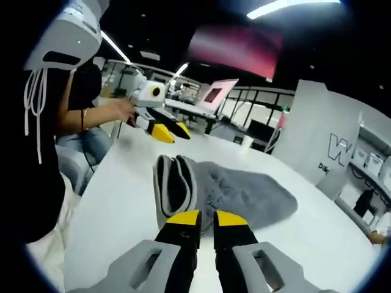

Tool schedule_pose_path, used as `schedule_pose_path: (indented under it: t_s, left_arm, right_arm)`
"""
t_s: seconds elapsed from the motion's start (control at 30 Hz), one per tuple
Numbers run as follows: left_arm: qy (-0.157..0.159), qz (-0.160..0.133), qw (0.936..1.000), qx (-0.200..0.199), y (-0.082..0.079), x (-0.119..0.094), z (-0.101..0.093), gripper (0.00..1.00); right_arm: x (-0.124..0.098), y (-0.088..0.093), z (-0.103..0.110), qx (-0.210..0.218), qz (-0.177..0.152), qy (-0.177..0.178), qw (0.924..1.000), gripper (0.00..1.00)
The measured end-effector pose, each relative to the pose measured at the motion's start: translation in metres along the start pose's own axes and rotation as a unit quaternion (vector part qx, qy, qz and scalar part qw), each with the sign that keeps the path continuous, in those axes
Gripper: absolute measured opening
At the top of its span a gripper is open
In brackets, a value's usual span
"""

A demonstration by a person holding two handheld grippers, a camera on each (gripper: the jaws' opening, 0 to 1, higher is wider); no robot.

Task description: Open the folded towel by lifting each exposed corner and separating the folded layers until the towel lies flat within the target outline without major curled edges

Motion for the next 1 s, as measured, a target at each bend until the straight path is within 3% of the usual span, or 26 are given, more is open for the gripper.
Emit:
schedule_pose_path:
  t_s: [0.2,0.4,0.57,0.63,0.8,1.0]
  left_arm:
    - [0.0,0.014,0.9999,0.009,-0.001,0.008,-0.001,0.28]
    - [0.011,0.018,0.9993,0.031,-0.011,0.018,0.0,0.27]
    - [0.003,0.048,0.9978,0.044,-0.015,0.031,0.0,0.29]
    - [0.007,0.044,0.998,0.045,-0.015,0.033,-0.002,0.3]
    - [0.024,0.037,0.9981,0.042,-0.017,0.037,-0.013,0.29]
    - [0.025,0.062,0.9961,0.057,-0.011,0.043,-0.023,0.29]
  right_arm:
    - [0.008,-0.007,-0.001,-0.007,-0.005,0.001,1.0,0.02]
    - [0.023,-0.018,-0.01,-0.005,-0.018,0.012,0.9998,0.02]
    - [0.034,-0.028,-0.013,-0.015,-0.023,0.013,0.9995,0.02]
    - [0.039,-0.03,-0.013,-0.014,-0.026,0.011,0.9995,0.01]
    - [0.05,-0.03,-0.011,-0.018,-0.01,0.006,0.9998,0.01]
    - [0.059,-0.026,-0.004,-0.011,-0.009,-0.011,0.9998,0.01]
Point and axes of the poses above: the point that each gripper's makers call its tool centre point, and the gripper's own axes: x roughly forward along the fingers, z roughly to its left, y roughly out of its underside, the point moved 9 cm from there along -x, roughly backward along the fingers, and after that the axes turned 1 degree about x, right-handed, at the moved point
